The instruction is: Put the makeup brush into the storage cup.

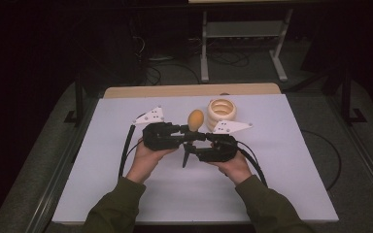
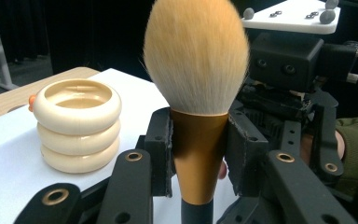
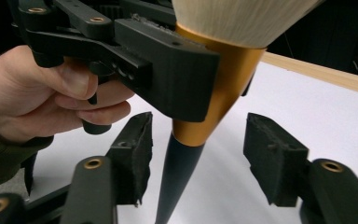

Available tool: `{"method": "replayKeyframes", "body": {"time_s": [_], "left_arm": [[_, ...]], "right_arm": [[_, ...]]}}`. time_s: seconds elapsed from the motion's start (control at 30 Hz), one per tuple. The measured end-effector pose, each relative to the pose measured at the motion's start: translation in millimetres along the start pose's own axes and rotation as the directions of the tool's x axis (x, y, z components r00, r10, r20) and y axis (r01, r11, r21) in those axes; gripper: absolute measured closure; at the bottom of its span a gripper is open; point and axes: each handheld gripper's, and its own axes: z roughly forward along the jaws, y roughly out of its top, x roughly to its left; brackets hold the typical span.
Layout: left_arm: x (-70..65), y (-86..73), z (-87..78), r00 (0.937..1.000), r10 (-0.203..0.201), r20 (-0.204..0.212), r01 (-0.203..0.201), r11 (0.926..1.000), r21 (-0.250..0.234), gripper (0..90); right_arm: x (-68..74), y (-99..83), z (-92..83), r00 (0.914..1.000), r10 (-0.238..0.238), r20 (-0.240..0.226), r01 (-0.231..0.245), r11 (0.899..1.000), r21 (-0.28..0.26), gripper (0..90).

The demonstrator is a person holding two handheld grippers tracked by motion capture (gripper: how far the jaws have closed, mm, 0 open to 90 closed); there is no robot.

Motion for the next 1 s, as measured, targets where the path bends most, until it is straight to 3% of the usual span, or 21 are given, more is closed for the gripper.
{"method": "replayKeyframes", "body": {"time_s": [0.63, 1.0], "left_arm": [[-0.6, -0.8, 1.4, 1.0000, -0.006, 0.004, 0.006, 1.0000, 0.001, 65.3], [-0.7, -0.4, 0.2, 1.0000, 0.001, -0.001, -0.001, 1.0000, 0.007, 65.3]], "right_arm": [[2.5, 2.6, 5.1, 1.0000, 0.001, -0.004, -0.001, 1.000, -0.003, 64.4], [1.9, 2.8, 3.7, 1.0000, -0.001, -0.002, 0.001, 1.000, 0.000, 67.8]]}}
